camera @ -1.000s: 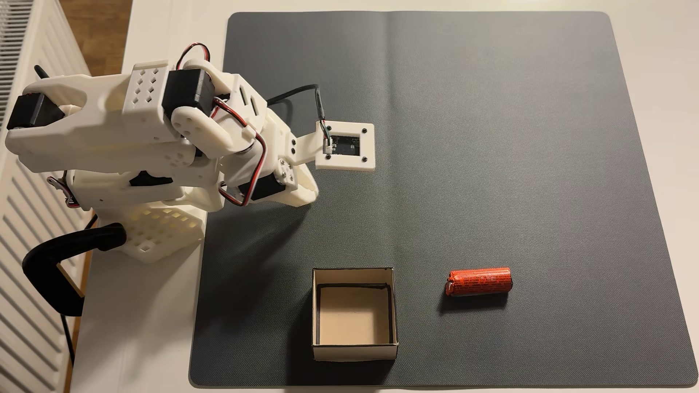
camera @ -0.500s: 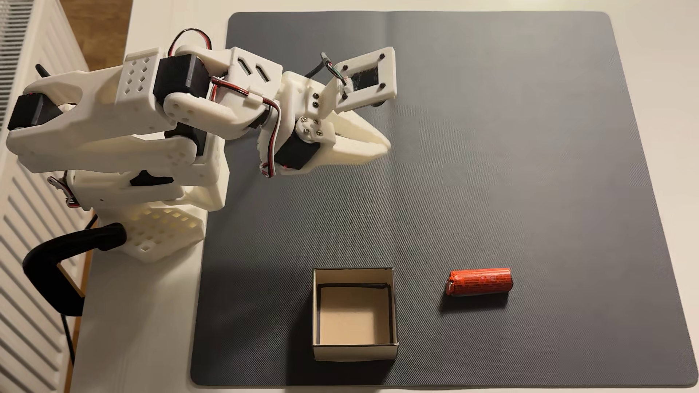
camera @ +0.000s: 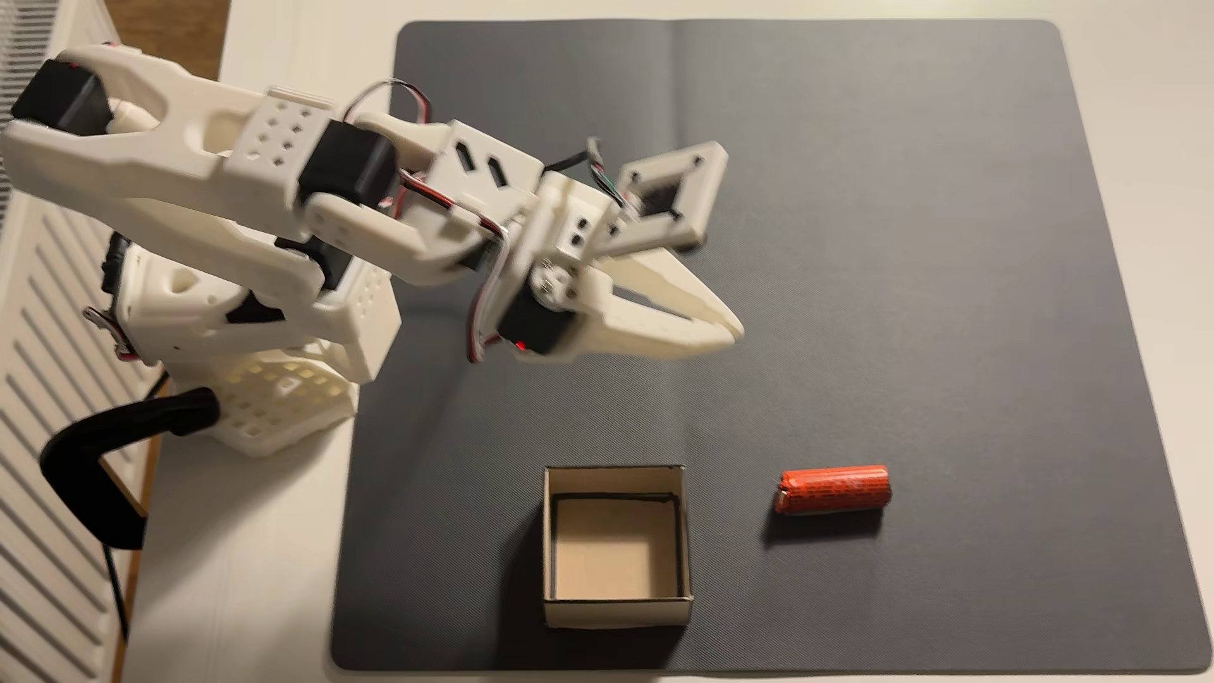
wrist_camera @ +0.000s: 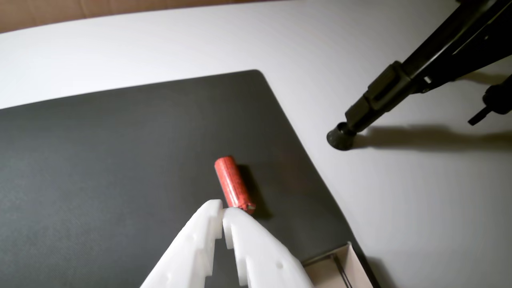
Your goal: Pick the red object and place it in the box
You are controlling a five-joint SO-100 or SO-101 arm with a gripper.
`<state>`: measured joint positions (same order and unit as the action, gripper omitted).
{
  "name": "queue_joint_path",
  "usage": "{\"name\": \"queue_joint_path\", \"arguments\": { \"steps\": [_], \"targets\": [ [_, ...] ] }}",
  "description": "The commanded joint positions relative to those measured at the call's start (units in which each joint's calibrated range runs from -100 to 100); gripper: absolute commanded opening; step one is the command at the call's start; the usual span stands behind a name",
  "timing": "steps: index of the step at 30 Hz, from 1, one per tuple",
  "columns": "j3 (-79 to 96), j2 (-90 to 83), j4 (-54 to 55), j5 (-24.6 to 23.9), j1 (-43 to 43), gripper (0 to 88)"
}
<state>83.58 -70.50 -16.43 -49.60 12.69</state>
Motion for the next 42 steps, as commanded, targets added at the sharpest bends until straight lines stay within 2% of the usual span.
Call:
{"name": "queue_joint_path", "arguments": {
  "steps": [1, 4, 6, 14, 18, 27, 42],
  "targets": [
    [-10.3, 17.3, 6.6, 0.1, -0.4, 1.0],
    [-17.7, 28.5, 8.8, 0.1, -0.4, 1.2],
    [-22.9, 35.3, 9.3, 0.1, -0.3, 4.8],
    [-35.7, 55.6, 9.3, -0.2, -0.4, 35.9],
    [-38.2, 61.7, 9.3, 0.1, -1.5, 42.5],
    [-38.8, 69.6, 17.0, -0.3, -5.1, 43.9],
    [-37.5, 75.4, 16.7, -0.3, -5.5, 43.1]
  ]
}}
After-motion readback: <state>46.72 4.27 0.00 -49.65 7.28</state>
